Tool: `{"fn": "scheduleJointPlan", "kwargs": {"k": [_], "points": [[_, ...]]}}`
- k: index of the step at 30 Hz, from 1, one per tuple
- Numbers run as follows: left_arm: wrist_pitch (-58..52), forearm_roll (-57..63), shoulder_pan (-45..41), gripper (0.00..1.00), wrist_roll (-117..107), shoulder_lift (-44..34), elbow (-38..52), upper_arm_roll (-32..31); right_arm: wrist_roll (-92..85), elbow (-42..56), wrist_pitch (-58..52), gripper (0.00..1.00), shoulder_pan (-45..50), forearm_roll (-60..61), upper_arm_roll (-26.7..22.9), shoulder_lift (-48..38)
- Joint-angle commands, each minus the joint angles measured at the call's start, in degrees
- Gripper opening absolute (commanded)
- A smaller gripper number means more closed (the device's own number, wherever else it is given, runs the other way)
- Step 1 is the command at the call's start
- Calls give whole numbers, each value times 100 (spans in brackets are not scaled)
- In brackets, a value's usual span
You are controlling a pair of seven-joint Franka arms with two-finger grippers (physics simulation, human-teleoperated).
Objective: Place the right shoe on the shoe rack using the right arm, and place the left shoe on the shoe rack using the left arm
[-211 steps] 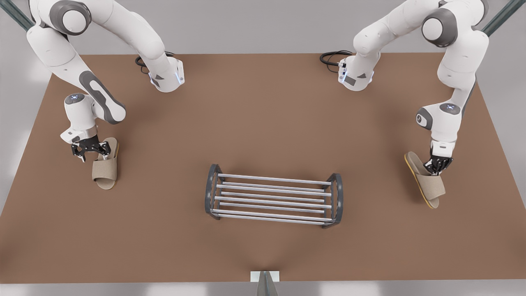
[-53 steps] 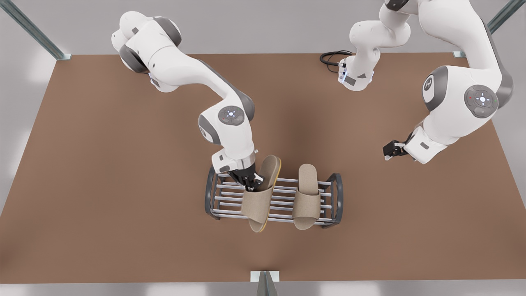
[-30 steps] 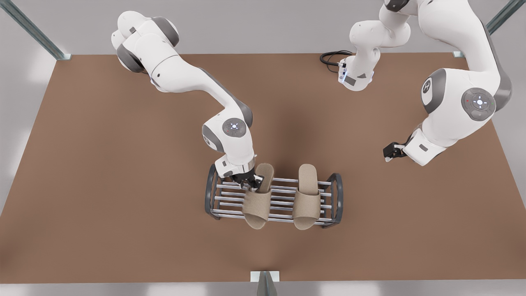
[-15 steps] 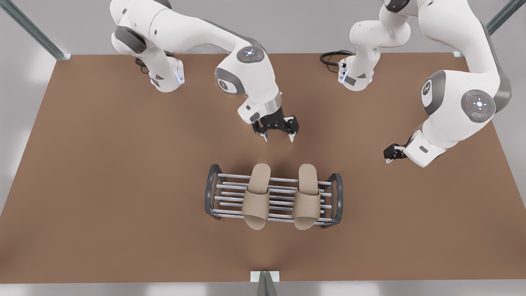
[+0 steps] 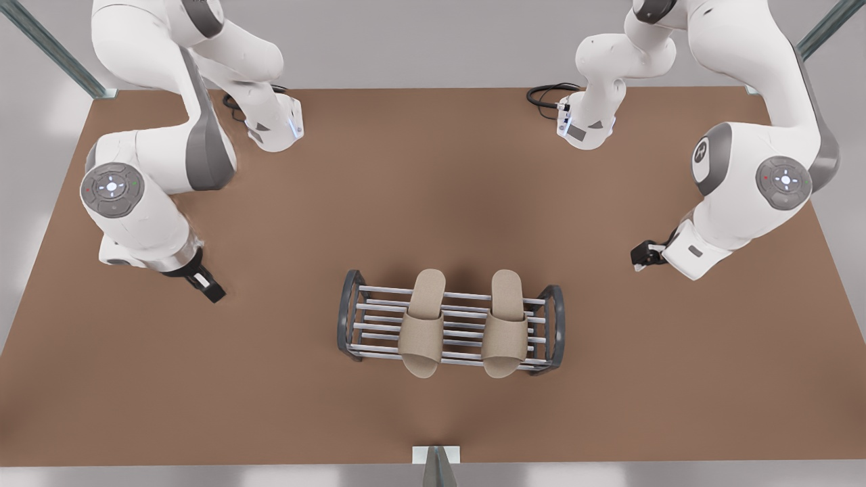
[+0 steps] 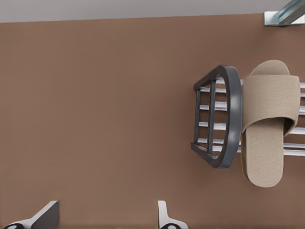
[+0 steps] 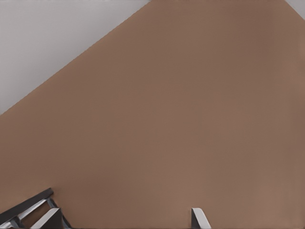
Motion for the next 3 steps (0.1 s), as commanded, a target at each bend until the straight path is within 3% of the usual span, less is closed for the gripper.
{"fn": "scheduleJointPlan", "kwargs": {"k": [1, 3], "points": [[-1, 5, -1, 100, -10, -1, 3, -2, -5224, -254, -158, 100, 160, 848, -823, -305], [-1, 5, -1, 100, -10, -1, 3, -2, -5890, -264, -191, 100, 99, 866, -762, -244]]}}
